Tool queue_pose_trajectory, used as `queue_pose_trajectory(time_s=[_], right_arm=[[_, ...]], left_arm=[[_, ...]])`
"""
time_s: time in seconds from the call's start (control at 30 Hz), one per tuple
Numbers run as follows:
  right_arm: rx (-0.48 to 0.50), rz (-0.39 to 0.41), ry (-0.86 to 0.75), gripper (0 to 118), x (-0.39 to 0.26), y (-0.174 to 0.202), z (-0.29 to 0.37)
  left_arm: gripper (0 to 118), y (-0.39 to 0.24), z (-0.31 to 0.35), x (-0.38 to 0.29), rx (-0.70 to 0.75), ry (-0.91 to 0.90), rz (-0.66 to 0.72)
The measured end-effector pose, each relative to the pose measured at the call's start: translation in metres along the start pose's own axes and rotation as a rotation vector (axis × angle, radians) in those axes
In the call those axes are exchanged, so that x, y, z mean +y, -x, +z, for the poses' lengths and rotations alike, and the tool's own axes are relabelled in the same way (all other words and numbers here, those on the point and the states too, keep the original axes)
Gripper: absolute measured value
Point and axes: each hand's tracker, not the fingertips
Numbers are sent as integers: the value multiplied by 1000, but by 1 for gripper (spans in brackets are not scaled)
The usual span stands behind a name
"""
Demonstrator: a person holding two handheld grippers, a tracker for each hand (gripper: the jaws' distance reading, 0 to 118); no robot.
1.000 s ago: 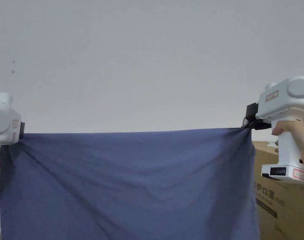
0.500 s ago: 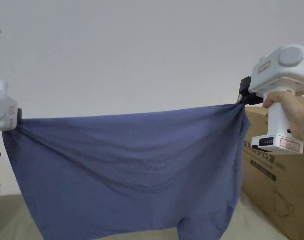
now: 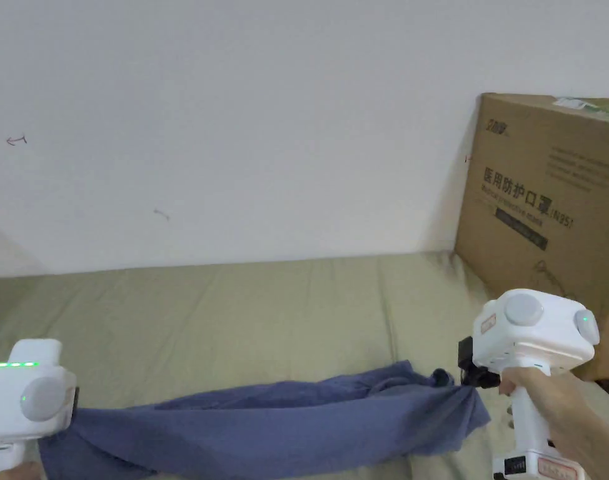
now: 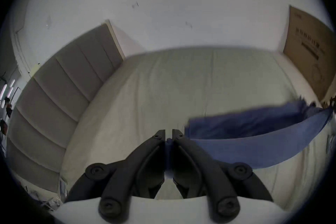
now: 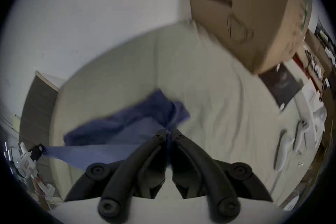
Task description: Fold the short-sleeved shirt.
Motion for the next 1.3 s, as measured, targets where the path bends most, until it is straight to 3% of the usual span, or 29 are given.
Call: queue_pose_trajectory(time_s=[0.17,0.27,0.4,0.8,0.83,0.87,0.9,0.93,0.97,1.0,1.13,1.17,1.2,1.23,1.27,1.3], right_arm=[[45,-9,85,3,-86,-51,-17],[76,30,82,3,-143,-75,4],[91,19,51,3,-210,-101,56],[67,75,46,3,-354,-143,136],[76,83,39,4,-358,-144,136],[71,87,41,12,-361,-143,138],[43,101,42,31,-360,-141,139],[34,105,36,67,-359,-141,139],[29,110,30,84,-356,-140,141],[30,111,10,86,-350,-137,146],[58,127,-74,86,-327,-104,168],[71,151,-92,84,-320,-94,171],[78,176,-109,79,-315,-83,175],[84,197,-124,60,-312,-74,176],[81,216,-144,38,-310,-63,176],[70,215,-158,12,-309,-55,173]], left_arm=[[5,32,3,-77,-35,27,-6],[5,45,47,-126,-76,38,11],[5,50,109,-176,-81,19,-74],[6,72,205,-309,-113,95,-116],[13,73,206,-311,-117,109,-112],[27,79,198,-316,-132,109,-89],[49,82,199,-316,-147,109,-74],[77,84,200,-313,-174,112,-43],[91,86,202,-309,-183,107,5],[97,85,212,-301,-195,105,37],[96,82,225,-268,-204,27,96],[88,79,228,-260,-211,6,101],[73,76,230,-253,-234,-19,107],[38,73,231,-247,-242,-33,120],[11,69,231,-243,-246,-29,123],[2,64,228,-241,-247,-26,118]])
